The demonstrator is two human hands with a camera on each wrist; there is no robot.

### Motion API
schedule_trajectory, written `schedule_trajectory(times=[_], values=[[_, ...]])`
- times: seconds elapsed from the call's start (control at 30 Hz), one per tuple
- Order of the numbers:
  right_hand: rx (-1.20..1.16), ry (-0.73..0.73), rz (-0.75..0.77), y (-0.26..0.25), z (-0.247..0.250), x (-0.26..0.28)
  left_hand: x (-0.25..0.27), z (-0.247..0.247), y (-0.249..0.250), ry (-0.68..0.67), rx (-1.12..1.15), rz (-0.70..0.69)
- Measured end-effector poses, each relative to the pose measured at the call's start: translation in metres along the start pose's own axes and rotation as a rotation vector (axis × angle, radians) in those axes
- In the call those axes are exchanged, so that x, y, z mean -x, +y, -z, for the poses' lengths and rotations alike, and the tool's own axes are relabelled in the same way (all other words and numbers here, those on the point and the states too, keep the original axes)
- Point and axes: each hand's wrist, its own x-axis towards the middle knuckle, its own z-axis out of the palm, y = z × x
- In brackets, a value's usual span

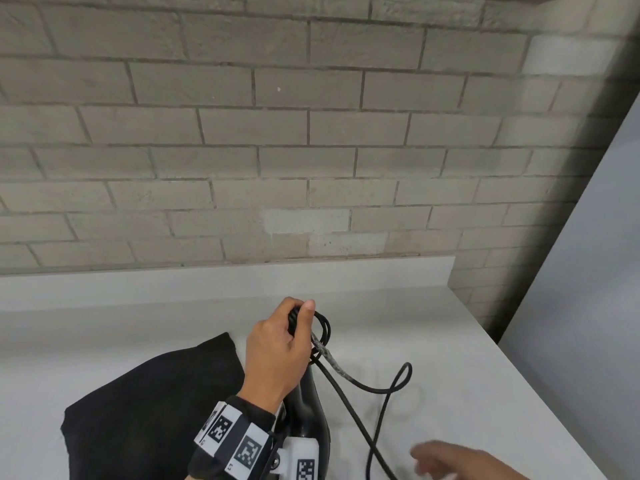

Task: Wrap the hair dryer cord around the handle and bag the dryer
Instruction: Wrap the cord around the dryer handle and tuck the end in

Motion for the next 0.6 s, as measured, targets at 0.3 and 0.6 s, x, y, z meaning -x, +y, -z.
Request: schedule_trajectory(times=[0.3,0.6], values=[[0.098,-0.145,0.264,-0.058,-0.083,-0.001,-0.002,-0.006,0.005,-0.026,-0.084,-0.043],[0.001,-0.209,0.360,-0.056,-0.086,0.005,-0.002,-0.012,0.007,-0.018,-0.111,-0.079]])
